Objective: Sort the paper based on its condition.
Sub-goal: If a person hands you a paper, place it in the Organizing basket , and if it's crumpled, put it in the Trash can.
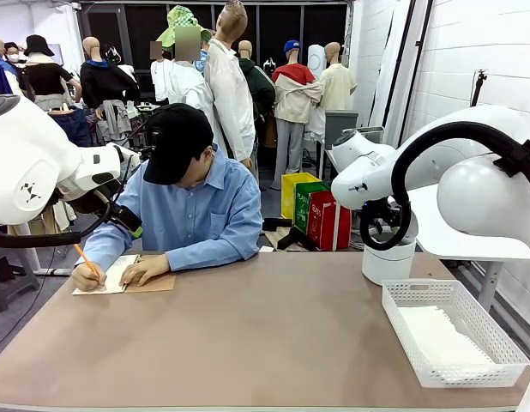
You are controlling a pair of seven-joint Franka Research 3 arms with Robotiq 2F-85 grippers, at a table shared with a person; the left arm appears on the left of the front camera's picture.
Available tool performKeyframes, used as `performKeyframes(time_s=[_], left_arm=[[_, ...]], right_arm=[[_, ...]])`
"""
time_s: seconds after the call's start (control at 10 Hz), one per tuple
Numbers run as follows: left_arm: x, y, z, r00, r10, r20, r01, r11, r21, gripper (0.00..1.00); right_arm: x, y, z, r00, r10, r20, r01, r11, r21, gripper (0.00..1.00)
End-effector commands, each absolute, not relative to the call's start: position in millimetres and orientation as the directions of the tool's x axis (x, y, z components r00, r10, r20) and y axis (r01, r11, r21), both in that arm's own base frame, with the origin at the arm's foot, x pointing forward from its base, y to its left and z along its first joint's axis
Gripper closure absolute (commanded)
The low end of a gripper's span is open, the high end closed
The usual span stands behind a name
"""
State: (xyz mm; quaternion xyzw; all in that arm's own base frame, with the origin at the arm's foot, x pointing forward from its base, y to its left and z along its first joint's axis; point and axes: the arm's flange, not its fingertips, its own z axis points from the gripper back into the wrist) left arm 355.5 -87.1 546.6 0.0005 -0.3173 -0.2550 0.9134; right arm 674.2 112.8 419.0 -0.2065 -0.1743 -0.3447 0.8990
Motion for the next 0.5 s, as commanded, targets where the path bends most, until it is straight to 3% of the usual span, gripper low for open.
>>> performKeyframes(time_s=[0.0,0.4], left_arm=[[355.8,-85.8,547.1,0.669,-0.464,0.581,0.464,0.871,0.161,0.0],[355.8,-85.8,547.1,0.669,-0.464,0.581,0.464,0.871,0.161,0.0]], right_arm=[[681.3,114.0,425.6,0.707,-0.565,0.426,0.691,0.679,-0.247,0.0],[679.5,119.6,431.7,0.711,-0.568,0.415,0.686,0.69,-0.23,0.0]])
